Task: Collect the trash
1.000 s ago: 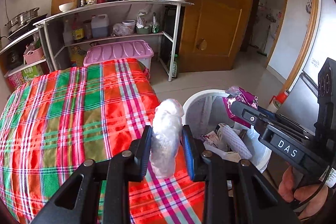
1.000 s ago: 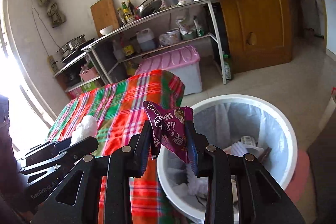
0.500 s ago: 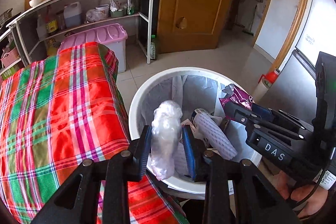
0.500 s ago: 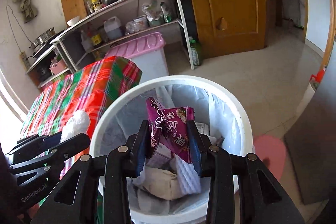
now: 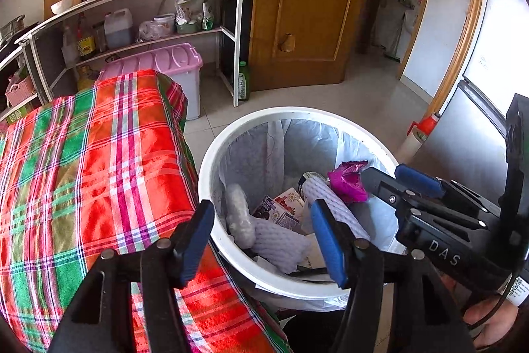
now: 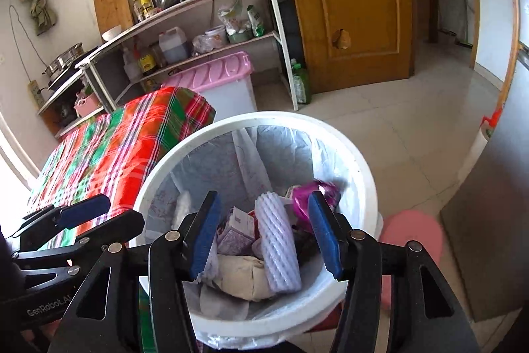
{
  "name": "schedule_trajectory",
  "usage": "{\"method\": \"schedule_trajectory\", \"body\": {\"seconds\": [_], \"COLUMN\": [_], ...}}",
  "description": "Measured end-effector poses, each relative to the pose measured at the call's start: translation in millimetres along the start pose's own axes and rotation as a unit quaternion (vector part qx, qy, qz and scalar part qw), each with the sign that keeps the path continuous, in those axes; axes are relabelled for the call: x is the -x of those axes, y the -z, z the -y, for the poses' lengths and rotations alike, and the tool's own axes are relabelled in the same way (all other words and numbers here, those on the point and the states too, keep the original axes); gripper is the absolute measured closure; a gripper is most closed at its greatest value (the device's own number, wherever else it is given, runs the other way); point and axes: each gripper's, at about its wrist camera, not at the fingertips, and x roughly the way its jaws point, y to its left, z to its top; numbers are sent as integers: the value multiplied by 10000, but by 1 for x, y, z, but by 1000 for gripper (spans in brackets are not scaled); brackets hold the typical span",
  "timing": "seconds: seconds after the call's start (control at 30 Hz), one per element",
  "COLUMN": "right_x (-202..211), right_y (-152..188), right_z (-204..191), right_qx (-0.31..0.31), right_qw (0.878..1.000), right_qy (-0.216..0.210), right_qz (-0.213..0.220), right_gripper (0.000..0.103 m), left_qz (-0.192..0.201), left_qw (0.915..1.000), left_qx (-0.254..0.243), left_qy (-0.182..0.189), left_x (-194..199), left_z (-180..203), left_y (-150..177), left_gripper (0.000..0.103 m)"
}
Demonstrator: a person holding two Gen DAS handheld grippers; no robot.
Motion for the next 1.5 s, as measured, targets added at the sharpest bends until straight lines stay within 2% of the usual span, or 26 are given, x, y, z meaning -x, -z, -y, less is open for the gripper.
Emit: {"method": "schedule_trajectory", "body": {"seconds": [0.23, 0.4, 0.57, 0.63, 0.97, 1.5], "right_x": [39, 60, 75, 80, 91, 91], "right_y": [18, 34, 46, 49, 58, 62], "right_z": [-4, -11, -16, -17, -16, -19], "right_qx": [-19, 53, 81, 104, 35, 27], "right_qw": [9993, 9984, 9972, 9967, 9964, 9967], "right_qy": [101, 169, 243, 290, 253, 206], "right_qz": [372, 540, 701, 745, 811, 787], "right_gripper": [47, 47, 47, 47, 47, 47], "left_qz": [426, 524, 620, 615, 757, 751], "left_qw": [9987, 9975, 9973, 9969, 9956, 9954], "left_qx": [-7, -29, 41, 59, 87, 126], "left_qy": [-270, -473, -389, -481, -546, -586], "left_x": [31, 47, 57, 61, 71, 74], "left_z": [1, 5, 8, 10, 13, 14], "left_y": [14, 27, 40, 42, 51, 55], "left_gripper": [37, 37, 37, 37, 35, 35]}}
